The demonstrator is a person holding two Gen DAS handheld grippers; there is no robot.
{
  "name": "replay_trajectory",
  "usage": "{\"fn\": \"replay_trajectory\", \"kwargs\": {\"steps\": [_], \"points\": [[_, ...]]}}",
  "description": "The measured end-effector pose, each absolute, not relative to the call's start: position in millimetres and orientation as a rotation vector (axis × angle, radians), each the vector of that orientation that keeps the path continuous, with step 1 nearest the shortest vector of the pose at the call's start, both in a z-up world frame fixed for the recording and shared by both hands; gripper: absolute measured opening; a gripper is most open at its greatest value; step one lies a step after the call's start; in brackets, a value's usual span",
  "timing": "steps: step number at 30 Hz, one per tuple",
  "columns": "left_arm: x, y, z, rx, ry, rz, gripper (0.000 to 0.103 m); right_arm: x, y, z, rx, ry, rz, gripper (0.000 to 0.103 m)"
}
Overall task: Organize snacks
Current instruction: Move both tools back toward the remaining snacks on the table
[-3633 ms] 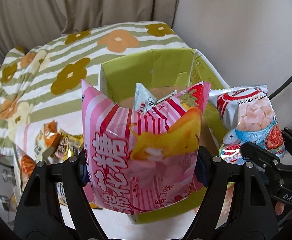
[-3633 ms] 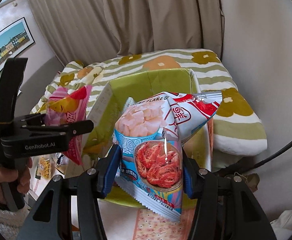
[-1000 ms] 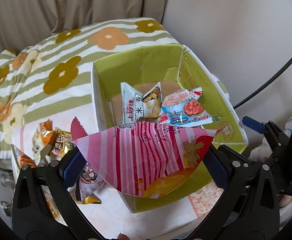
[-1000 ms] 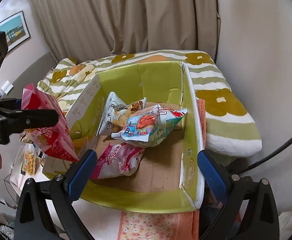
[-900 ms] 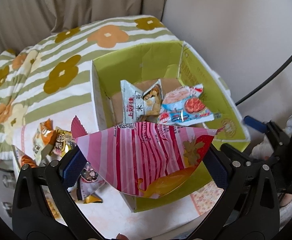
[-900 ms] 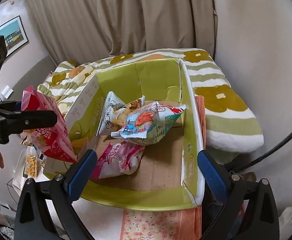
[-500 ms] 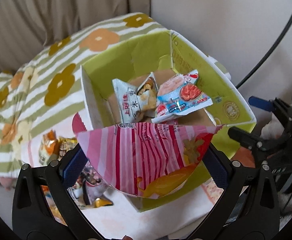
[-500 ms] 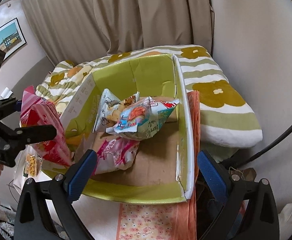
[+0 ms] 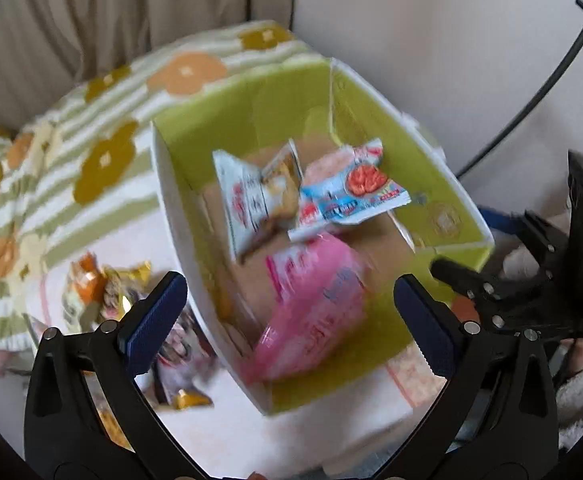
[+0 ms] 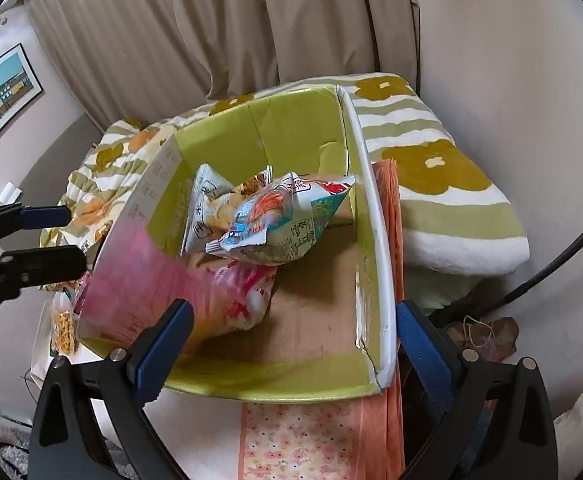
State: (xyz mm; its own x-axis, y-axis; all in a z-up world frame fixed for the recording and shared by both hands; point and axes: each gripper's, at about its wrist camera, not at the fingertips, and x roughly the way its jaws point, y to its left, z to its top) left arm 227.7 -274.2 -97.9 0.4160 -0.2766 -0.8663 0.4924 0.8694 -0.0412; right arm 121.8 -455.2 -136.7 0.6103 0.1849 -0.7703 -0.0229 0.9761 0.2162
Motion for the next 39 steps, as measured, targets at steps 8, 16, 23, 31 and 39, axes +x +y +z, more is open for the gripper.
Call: {"fn": "replay_trajectory", "kwargs": {"steps": [8, 16, 23, 31, 39], "points": [[228.6, -272.0, -111.3, 0.237, 1.082, -0.451, 0.102, 118.5, -457.9, -137.0, 0.209, 0.907, 0.12, 0.1], [221.2, -244.4, -94.0, 0.133, 1.042, -0.333, 0.102, 119.1, -450.1, -116.8, 0.171, 0.911, 0.179, 0.1], [191.7, -174.0, -78.8, -0.015, 1.002, -0.153, 0.102, 130.1, -419.8, -94.0, 0.08, 0.871, 0.295, 0.1], [158.7, -73.1, -78.5, -0.099, 0.972, 0.027, 0.102, 139.7, -362.6, -80.0, 0.032, 0.827, 0.365, 0.1], [177.7, 12.2, -91.3, -0.142, 0.983, -0.026, 0.102, 151.4, -278.6, -80.3, 0.014, 0.819, 0.4, 0.1]]}}
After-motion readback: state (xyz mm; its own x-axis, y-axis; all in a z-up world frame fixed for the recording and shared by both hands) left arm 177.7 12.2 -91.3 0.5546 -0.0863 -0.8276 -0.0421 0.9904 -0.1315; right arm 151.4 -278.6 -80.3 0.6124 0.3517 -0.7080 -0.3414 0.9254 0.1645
